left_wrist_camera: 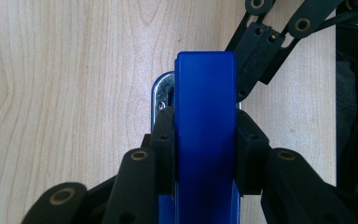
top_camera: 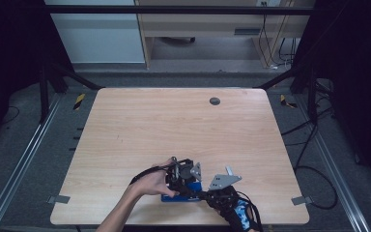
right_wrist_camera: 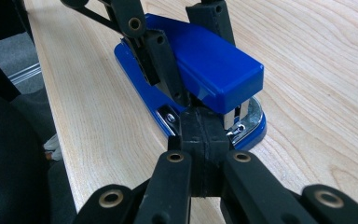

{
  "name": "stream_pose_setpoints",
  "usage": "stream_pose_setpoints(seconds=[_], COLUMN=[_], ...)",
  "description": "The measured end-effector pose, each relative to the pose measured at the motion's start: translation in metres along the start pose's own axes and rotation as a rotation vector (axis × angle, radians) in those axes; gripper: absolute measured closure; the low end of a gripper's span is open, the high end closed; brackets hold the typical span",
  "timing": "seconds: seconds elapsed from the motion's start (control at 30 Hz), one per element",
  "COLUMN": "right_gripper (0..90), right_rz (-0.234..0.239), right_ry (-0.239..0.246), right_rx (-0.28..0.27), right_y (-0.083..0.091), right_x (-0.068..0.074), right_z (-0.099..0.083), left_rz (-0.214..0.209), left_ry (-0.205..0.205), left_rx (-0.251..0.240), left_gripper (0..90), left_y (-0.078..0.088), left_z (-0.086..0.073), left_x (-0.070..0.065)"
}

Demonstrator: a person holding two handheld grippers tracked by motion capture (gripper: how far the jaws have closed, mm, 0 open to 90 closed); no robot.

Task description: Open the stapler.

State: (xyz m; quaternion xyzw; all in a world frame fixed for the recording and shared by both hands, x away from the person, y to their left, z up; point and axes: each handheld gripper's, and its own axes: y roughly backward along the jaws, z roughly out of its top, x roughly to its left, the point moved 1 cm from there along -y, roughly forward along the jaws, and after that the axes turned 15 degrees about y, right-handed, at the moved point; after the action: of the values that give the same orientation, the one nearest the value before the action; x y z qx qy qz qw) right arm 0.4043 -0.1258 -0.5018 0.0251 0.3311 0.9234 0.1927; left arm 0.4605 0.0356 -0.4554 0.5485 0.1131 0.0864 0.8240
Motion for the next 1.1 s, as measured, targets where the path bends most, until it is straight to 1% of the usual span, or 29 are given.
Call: stream_pose_setpoints(seconds=[0.03,0.07,0.1,0.13,0.17,0.2,0.23,0.27,0.3,0.33,0.4,0.43,0.47,0.53,0.57,0.6,0.67,0.73,0.83,0.93,1.0,1.1], right_gripper=[90.0,90.0,90.0,90.0,90.0,90.0,90.0,90.0,90.0,90.0,90.0,90.0,90.0,90.0,90.0,90.0,90.0,90.0,90.0,90.0,90.0,90.0], right_rz=[0.000,-0.001,-0.002,0.001,0.001,-0.001,-0.002,0.002,0.011,0.012,0.021,0.026,0.029,0.029,0.028,0.023,0.017,0.012,0.019,0.018,-0.002,-0.004], right_ry=[0.001,-0.004,0.001,-0.011,-0.025,-0.024,-0.015,-0.004,-0.008,-0.007,-0.013,-0.024,-0.024,-0.016,-0.015,-0.003,0.006,0.006,0.007,0.028,0.031,0.019], right_rx=[0.000,0.001,-0.002,-0.009,-0.018,-0.007,0.004,0.003,0.005,0.002,-0.002,-0.007,-0.010,-0.006,-0.007,-0.004,0.002,0.000,0.005,0.015,0.017,-0.009], right_y=[0.000,0.000,0.001,0.001,0.001,0.000,-0.001,-0.003,-0.004,-0.005,-0.005,-0.005,-0.005,-0.005,-0.005,-0.004,-0.004,-0.004,-0.003,0.000,0.002,0.007], right_x=[0.000,0.000,0.000,-0.001,-0.002,-0.002,0.000,0.001,0.001,0.002,0.000,-0.001,-0.001,-0.001,-0.001,0.000,0.001,0.001,0.001,0.001,0.001,-0.001], right_z=[0.000,0.000,0.000,0.000,-0.001,0.001,0.002,0.003,0.004,0.004,0.004,0.003,0.003,0.003,0.003,0.003,0.004,0.004,0.004,0.003,0.003,0.003], left_rz=[-0.020,-0.049,-0.078,-0.068,-0.031,-0.021,-0.008,0.000,-0.005,-0.012,-0.029,-0.032,-0.031,-0.022,-0.018,-0.013,-0.002,0.008,0.005,0.011,0.011,0.012], left_ry=[0.008,0.022,0.036,0.035,0.004,-0.008,-0.008,-0.024,-0.017,-0.007,0.011,0.012,0.013,0.010,0.009,0.010,0.009,0.005,0.010,0.013,0.013,0.014], left_rx=[-0.019,-0.082,-0.129,-0.136,-0.121,-0.086,-0.055,-0.043,-0.055,-0.078,-0.105,-0.107,-0.114,-0.108,-0.107,-0.107,-0.110,-0.112,-0.121,-0.126,-0.130,-0.135], left_gripper=[66.1,66.1,66.1,66.1,66.1,66.0,66.0,66.0,66.0,65.9,65.9,65.9,65.9,65.8,65.8,65.8,65.7,65.6,65.5,65.4,65.4,65.3], left_y=[0.004,0.015,0.029,0.037,0.041,0.039,0.032,0.028,0.022,0.019,0.019,0.021,0.022,0.023,0.022,0.021,0.018,0.015,0.015,0.015,0.016,0.017], left_z=[0.000,-0.002,-0.004,-0.005,-0.005,-0.005,-0.005,-0.005,-0.007,-0.008,-0.011,-0.012,-0.012,-0.012,-0.012,-0.012,-0.012,-0.012,-0.013,-0.014,-0.015,-0.015], left_x=[0.001,0.002,0.006,0.007,0.003,0.000,-0.001,0.000,0.001,0.002,0.005,0.005,0.005,0.004,0.004,0.003,0.001,0.000,0.001,-0.001,0.000,0.000])
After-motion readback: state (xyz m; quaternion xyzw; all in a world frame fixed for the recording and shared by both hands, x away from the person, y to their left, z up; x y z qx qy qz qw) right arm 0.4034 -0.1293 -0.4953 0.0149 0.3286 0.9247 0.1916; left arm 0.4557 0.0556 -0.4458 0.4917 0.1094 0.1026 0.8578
